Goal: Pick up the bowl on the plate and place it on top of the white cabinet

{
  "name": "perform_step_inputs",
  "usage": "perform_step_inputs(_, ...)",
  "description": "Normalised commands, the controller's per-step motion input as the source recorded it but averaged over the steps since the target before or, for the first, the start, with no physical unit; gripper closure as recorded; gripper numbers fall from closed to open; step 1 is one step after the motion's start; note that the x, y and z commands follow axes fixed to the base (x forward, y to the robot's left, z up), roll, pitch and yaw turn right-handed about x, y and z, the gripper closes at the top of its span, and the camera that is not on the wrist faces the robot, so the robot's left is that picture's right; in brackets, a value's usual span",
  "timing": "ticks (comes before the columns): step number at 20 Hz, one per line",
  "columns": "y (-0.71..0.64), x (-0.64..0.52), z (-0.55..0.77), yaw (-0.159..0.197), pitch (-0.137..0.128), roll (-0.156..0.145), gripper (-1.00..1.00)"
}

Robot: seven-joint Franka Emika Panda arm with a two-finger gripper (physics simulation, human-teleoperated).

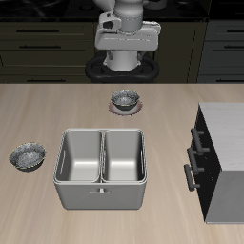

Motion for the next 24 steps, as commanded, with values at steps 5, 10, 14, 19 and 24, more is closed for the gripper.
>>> perform_step_inputs(5,0.06,-0.2,-0.1,-0.012,-0.003,-0.005,-1.0)
perform_step_inputs(10,0.12,-0.22,-0.1,-0.011,-0.006,-0.001,-1.0)
perform_step_inputs(14,0.14,-0.19,0.0,-0.022,-0.019,0.003,-1.0)
perform_step_inputs(19,0.16,-0.28,-0.1,-0.016,-0.011,0.006,-1.0)
perform_step_inputs(24,0.08,-0.11,-0.02,0.0,-0.006,0.013,-1.0)
